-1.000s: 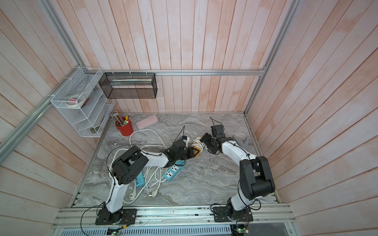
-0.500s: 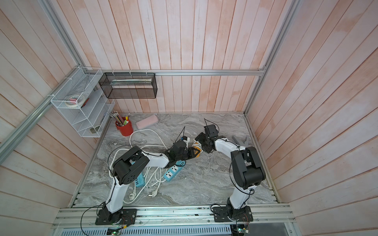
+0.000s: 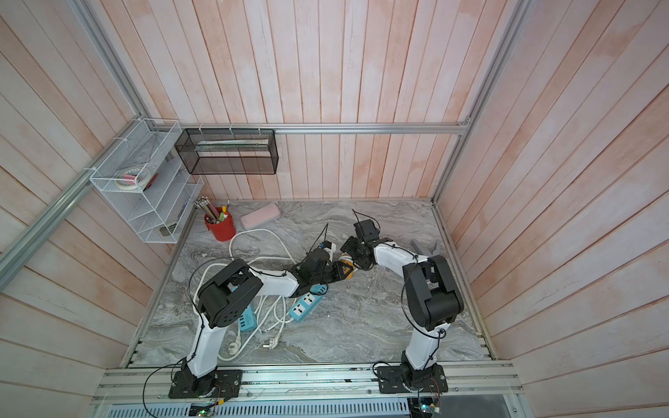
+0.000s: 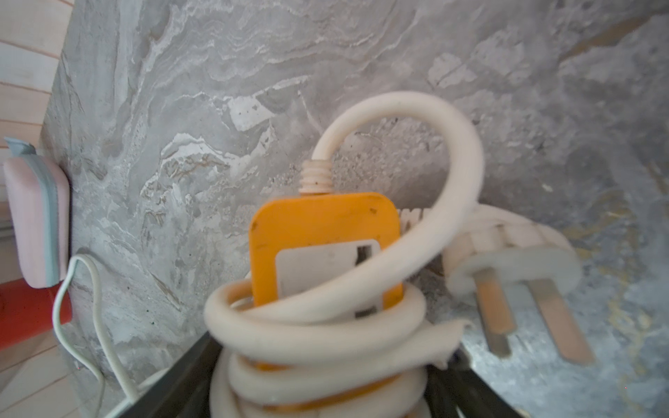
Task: Wrap the cord around the power strip
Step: Place the power strip at the center of the board.
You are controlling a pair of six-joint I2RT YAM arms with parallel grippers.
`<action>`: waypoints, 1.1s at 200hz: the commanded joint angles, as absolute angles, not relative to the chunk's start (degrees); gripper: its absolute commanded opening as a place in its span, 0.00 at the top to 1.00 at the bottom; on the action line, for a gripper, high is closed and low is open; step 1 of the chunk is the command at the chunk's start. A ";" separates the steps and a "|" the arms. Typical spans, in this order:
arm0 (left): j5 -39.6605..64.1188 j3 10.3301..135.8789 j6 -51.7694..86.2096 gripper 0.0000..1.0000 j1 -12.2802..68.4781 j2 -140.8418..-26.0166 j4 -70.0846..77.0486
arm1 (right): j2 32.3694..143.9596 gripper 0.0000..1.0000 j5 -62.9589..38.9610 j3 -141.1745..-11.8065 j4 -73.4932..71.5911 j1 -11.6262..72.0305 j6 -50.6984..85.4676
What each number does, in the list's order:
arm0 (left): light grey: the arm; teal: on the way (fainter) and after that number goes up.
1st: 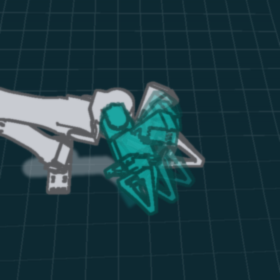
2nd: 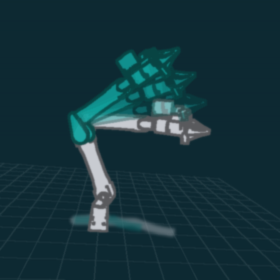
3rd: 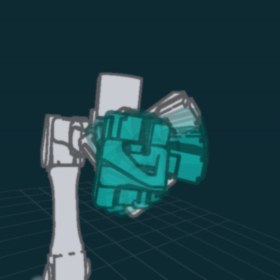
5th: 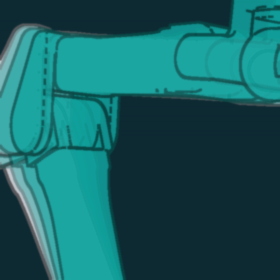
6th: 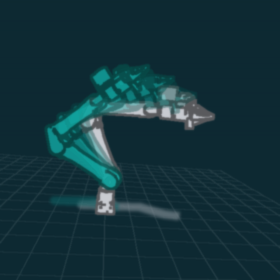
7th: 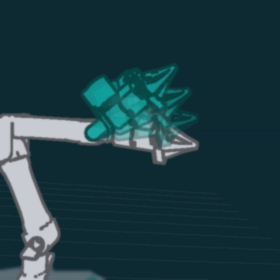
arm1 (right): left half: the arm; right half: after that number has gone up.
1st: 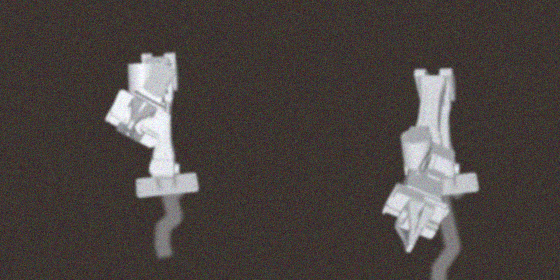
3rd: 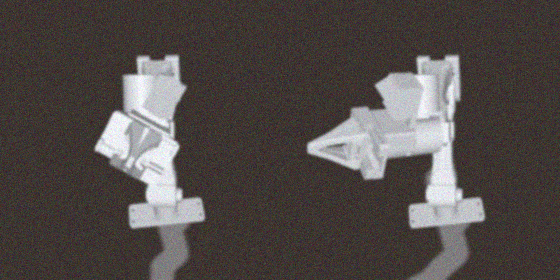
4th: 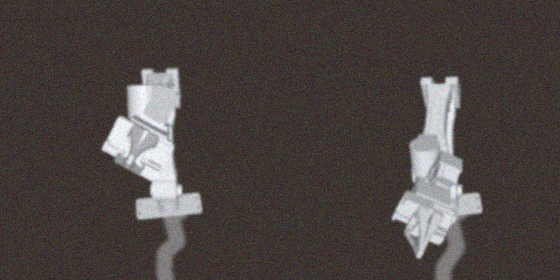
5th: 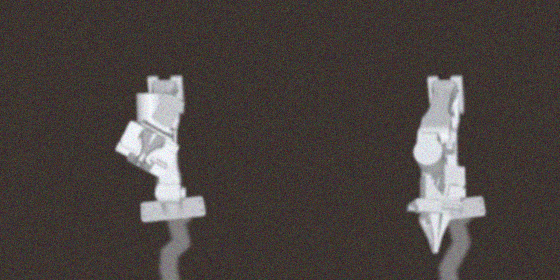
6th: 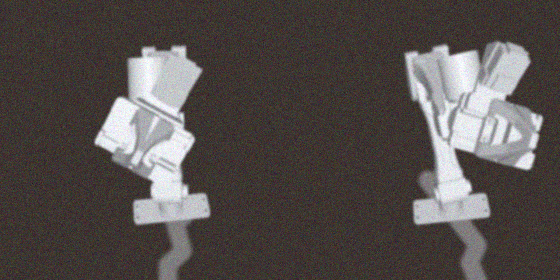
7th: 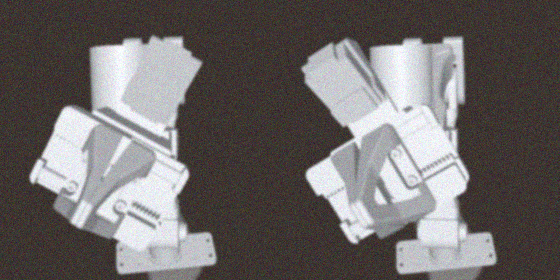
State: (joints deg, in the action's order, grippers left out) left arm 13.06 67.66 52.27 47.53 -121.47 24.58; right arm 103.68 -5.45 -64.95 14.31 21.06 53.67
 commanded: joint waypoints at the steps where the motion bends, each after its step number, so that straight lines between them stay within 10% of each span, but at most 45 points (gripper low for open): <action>1: 15.03 65.32 45.14 0.57 48.60 -113.49 21.09 | 107.73 0.28 2.01 -64.57 25.91 19.69 44.05; 135: 8.08 51.43 31.30 0.51 39.15 -88.22 17.90 | 98.25 0.31 19.51 -53.73 39.90 6.16 26.14; 220: 4.42 47.82 23.15 0.51 35.80 -81.13 16.16 | 100.00 0.11 24.11 -56.27 39.35 5.36 21.52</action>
